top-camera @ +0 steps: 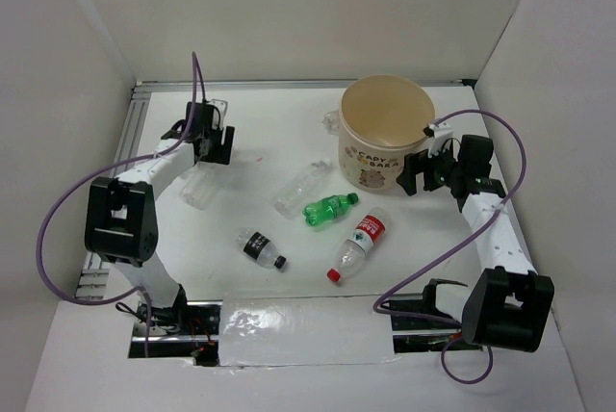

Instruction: Put the plastic bottles in the bin

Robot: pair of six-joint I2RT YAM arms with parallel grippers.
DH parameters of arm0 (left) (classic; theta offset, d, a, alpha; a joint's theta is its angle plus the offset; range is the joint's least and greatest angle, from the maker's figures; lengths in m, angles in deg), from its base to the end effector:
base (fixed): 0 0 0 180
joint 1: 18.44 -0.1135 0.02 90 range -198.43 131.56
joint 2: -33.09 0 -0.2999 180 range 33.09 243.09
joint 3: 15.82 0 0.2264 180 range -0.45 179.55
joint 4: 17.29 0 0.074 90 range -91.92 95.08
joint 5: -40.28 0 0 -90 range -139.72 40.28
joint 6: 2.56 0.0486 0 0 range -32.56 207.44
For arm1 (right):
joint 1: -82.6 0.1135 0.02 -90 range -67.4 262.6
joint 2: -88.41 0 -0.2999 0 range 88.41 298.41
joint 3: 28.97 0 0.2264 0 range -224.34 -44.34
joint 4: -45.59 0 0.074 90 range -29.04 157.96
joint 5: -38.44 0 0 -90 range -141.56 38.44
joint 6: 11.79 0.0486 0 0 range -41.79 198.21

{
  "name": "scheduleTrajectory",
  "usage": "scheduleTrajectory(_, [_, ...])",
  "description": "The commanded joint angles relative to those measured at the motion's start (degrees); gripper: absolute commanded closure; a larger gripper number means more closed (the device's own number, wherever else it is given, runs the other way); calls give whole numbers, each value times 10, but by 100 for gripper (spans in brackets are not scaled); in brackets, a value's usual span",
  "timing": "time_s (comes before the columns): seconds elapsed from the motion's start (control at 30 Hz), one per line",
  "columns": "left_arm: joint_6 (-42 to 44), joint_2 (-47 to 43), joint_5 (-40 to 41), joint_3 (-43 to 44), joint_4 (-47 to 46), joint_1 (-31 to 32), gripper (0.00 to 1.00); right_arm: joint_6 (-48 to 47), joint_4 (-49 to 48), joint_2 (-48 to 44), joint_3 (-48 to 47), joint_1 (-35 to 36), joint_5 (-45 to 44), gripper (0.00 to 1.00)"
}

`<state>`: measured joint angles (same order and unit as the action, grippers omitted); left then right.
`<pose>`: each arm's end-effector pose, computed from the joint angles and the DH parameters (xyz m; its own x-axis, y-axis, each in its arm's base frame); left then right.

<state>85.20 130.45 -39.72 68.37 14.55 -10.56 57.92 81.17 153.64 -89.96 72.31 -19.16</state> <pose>0.3627 -0.0417 0.2732 -0.7005 0.0581 -0.7112 -0.0140 0.9954 0.0951 0.2098 -0.0116 0.2954 -0.5029 -0.2063 -0.8394 -0.4568 0.8878 0.0555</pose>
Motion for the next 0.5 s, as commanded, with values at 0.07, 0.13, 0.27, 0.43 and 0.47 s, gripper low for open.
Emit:
scheduleTrajectory(0.07, [23,15,-15,31,4,13,17,-7,2,2,-3,-9,8,0])
scheduleTrajectory(0.13, [29,27,-15,23,4,13,19,-2,2,2,-3,-9,8,0])
scheduleTrajectory(0.27, [23,38,-29,2,4,20,23,-2,-3,7,-3,-14,8,0])
scheduleTrajectory(0.43, [17,70,-10,2,15,32,25,-2,-9,17,-3,-14,14,0])
scheduleTrajectory(0.47, [11,75,-10,2,15,32,25,-2,-9,17,-8,-14,14,0])
